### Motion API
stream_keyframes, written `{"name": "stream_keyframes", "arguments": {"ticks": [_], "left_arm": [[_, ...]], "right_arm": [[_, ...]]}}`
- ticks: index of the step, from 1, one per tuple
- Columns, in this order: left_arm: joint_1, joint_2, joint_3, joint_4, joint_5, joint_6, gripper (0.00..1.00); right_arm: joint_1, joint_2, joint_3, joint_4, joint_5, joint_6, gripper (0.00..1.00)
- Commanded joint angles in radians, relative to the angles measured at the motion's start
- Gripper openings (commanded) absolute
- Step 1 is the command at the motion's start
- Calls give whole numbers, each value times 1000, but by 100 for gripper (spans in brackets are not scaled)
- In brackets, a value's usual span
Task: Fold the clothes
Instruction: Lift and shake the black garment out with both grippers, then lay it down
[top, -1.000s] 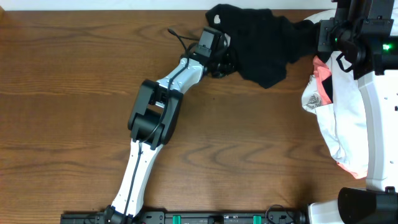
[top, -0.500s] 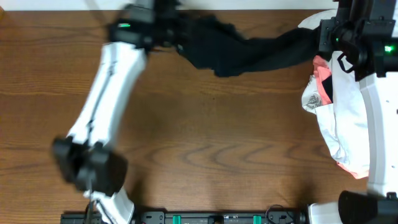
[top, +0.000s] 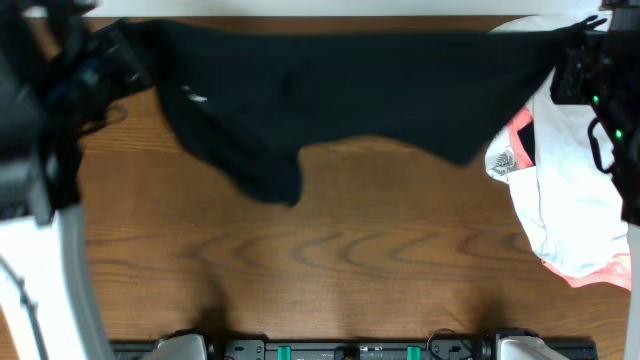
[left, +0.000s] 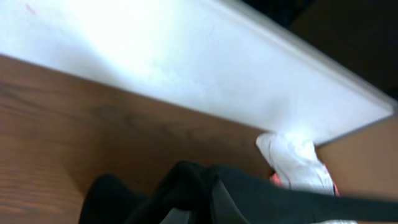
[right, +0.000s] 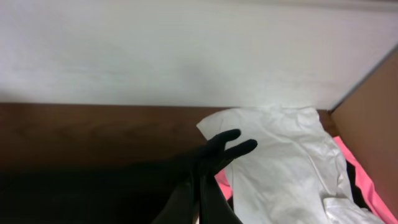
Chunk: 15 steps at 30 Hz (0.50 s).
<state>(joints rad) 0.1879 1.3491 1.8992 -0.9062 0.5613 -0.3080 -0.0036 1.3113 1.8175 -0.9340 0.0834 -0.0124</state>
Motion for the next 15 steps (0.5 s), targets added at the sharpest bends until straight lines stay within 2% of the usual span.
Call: {"name": "stream_keyframes", "arguments": {"ticks": [1, 7, 15], "left_arm": [[37, -81, 14, -4, -5, 27, 6], [48, -162, 14, -6, -5, 27, 6], [48, -165, 14, -27, 6, 26, 6]], "right_arm": [[-11, -45, 16, 4, 22, -11, 1], [-11, -89, 16, 6, 22, -11, 1], [-11, -90, 16, -16, 21, -11, 1]]}}
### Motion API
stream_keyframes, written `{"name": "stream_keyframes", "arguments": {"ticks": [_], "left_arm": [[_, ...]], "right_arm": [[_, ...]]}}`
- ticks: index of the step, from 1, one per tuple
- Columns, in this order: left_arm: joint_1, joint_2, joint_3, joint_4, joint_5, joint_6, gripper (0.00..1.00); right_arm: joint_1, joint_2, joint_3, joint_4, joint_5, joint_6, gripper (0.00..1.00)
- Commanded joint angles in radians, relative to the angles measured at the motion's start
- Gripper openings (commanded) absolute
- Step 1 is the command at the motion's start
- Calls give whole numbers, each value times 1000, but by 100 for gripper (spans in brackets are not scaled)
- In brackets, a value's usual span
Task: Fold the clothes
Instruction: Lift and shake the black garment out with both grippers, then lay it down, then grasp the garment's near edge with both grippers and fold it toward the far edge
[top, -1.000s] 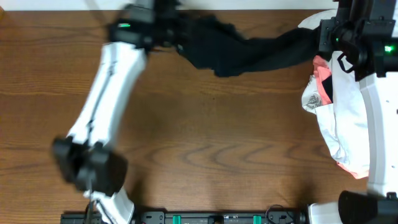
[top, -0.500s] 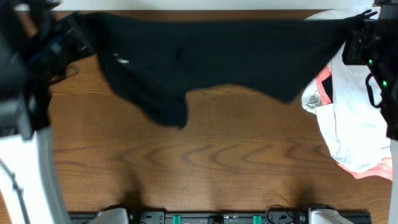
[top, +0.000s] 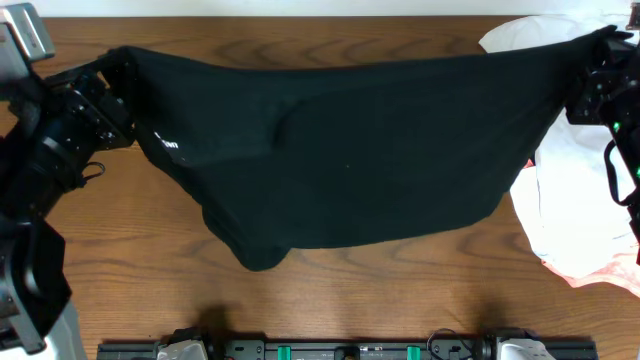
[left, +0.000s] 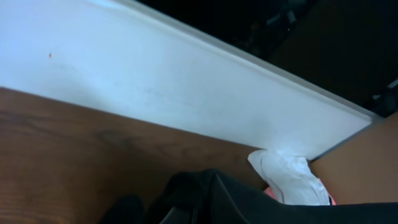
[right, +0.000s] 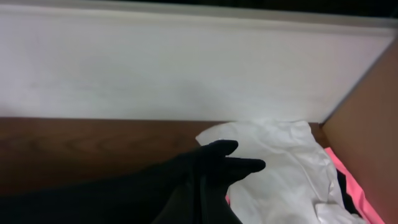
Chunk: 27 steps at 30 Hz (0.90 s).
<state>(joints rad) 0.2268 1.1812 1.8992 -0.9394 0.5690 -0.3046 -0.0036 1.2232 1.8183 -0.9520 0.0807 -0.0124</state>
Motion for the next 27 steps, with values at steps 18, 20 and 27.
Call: {"name": "stream_keyframes", "arguments": {"ticks": [18, 20, 27], "left_arm": [[1, 481, 14, 345, 51, -27, 6], [-4, 567, 14, 499, 92, -80, 6], [-6, 715, 14, 1102, 273, -352, 6]], "right_arm": [[-11, 494, 15, 329, -127, -4, 1], [-11, 566, 15, 442, -160, -2, 1], [-8, 629, 26, 751, -161, 53, 1]]}}
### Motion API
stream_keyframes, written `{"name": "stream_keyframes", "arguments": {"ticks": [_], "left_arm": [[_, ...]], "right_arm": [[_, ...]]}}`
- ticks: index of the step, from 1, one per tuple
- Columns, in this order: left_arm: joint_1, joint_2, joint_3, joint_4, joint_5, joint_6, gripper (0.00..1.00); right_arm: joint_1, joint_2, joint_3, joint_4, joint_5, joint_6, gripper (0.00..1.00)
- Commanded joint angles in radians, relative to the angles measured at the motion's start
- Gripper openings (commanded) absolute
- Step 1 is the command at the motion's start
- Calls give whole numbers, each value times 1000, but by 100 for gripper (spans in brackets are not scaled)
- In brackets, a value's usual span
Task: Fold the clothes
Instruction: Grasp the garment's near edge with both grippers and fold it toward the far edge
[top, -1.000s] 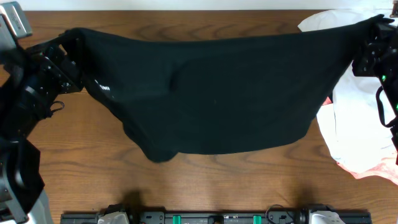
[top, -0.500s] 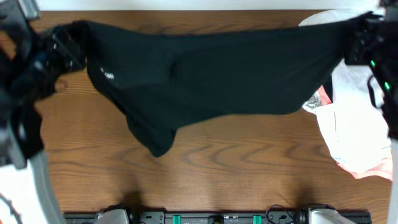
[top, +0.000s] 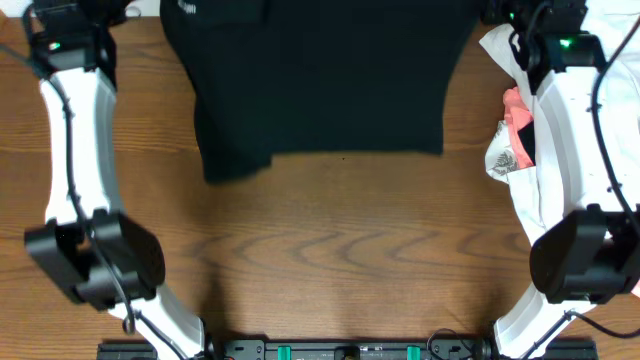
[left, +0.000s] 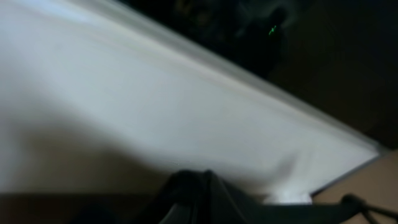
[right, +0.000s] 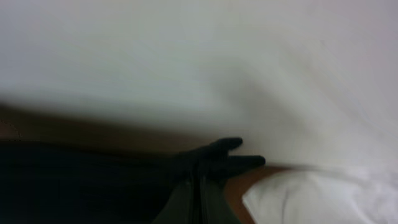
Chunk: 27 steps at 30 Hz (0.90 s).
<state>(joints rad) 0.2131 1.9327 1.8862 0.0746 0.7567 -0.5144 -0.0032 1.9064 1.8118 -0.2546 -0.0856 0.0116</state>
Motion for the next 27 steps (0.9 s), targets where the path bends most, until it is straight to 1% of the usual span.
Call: {"name": "stream_keyframes", "arguments": {"ticks": [1, 3, 5, 8, 10, 12, 14, 15, 17, 20, 22, 23, 24, 27], "left_arm": [[8, -39, 30, 126, 102, -159, 6], [8, -47, 37, 140, 152, -164, 6], [8, -56, 37, 117, 215, -165, 6], [9, -63, 37, 6, 320, -164, 6], [9, -63, 37, -122, 403, -150, 6], [9, -63, 37, -283, 455, -102, 6], [10, -63, 37, -504, 478, 3, 6], [11, -63, 37, -624, 467, 78, 6], [11, -63, 37, -866, 365, 242, 6], [5, -63, 33, -1141, 95, 417, 6], [-3, -63, 21, -1259, -49, 491, 6], [-8, -63, 11, -1291, -93, 508, 6], [-12, -63, -2, -1308, -123, 507, 6], [-16, -63, -42, -1333, -130, 507, 6]], "right_arm": [[-8, -56, 44, 60, 6, 30, 1], [-9, -61, 72, 40, 6, 37, 1], [-9, -63, 102, -21, 6, 36, 1], [-10, -63, 125, -160, 6, 36, 1], [-10, -63, 125, -287, 6, 36, 1], [-10, -63, 125, -426, 6, 35, 1], [-10, -63, 125, -564, 7, 35, 1], [-11, -63, 124, -627, 7, 35, 1], [-11, -63, 124, -732, 7, 35, 1], [-11, -63, 124, -871, 12, 32, 1], [-11, -63, 124, -951, 15, 32, 1], [-11, -63, 124, -990, 14, 32, 1], [-11, -63, 124, -1037, 15, 32, 1], [-11, -63, 123, -1157, 15, 32, 1]]}}
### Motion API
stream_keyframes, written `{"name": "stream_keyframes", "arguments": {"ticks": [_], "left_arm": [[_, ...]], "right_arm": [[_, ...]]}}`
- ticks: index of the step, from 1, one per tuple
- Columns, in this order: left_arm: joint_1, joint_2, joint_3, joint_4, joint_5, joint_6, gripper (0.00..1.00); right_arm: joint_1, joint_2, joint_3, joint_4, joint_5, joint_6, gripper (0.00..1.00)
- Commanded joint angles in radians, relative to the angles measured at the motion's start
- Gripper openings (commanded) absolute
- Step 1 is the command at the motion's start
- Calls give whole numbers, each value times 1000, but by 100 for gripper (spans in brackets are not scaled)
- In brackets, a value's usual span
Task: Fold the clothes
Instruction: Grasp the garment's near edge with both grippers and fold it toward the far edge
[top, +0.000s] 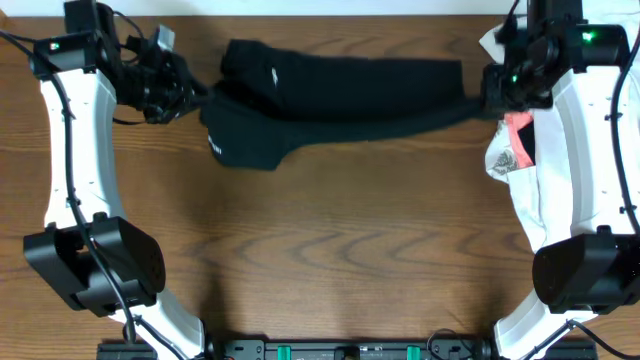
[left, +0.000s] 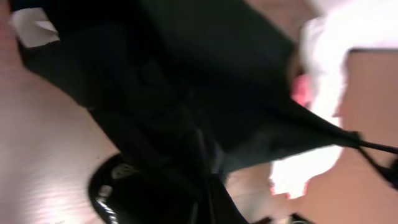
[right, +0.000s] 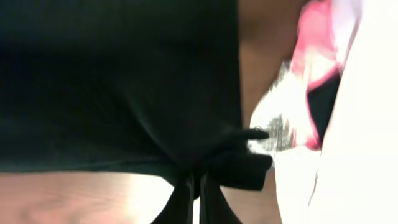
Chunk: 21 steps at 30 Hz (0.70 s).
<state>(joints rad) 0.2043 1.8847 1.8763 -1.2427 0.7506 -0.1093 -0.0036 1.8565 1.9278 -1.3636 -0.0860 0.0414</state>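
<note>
A black garment (top: 340, 95) lies bunched in a long band across the far part of the wooden table (top: 320, 250). Its left end is held by my left gripper (top: 190, 93), shut on the cloth (left: 186, 118). At the right end my right gripper (top: 487, 100) is shut on a corner of the same black cloth (right: 124, 93), pinched between its fingers (right: 186, 193). A small white label (top: 272, 73) shows on the top fold near the left.
A heap of white and pink clothes (top: 560, 190) lies at the right edge of the table, close beside my right gripper, and shows as white and pink clothes (right: 311, 112) in the right wrist view. The table's far edge runs just behind the garment.
The garment hung spread wide and high between both grippers. It now lies on the table as a bunched band, and both grippers are lower and nearer, holding its ends.
First the black garment was stretched between both grippers over the far edge. Then it hung wider, draped toward the table's middle. Then it was raised high as a flat sheet. Now it rests bunched along the far part of the table, both ends held.
</note>
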Motion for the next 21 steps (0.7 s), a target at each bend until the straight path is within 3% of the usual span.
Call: {"name": "stream_keyframes", "arguments": {"ticks": [1, 10, 21], "left_arm": [[-8, -14, -50, -26, -131, 102, 6], [-13, -14, -256, -58, -277, 117, 6], [-13, -14, -416, -68, -282, 116, 6]], "right_arm": [[-11, -13, 6, -88, 15, 2, 1], [-10, -13, -51, -252, 15, 3, 1], [-8, -13, -412, -116, -2, 6, 1]]}}
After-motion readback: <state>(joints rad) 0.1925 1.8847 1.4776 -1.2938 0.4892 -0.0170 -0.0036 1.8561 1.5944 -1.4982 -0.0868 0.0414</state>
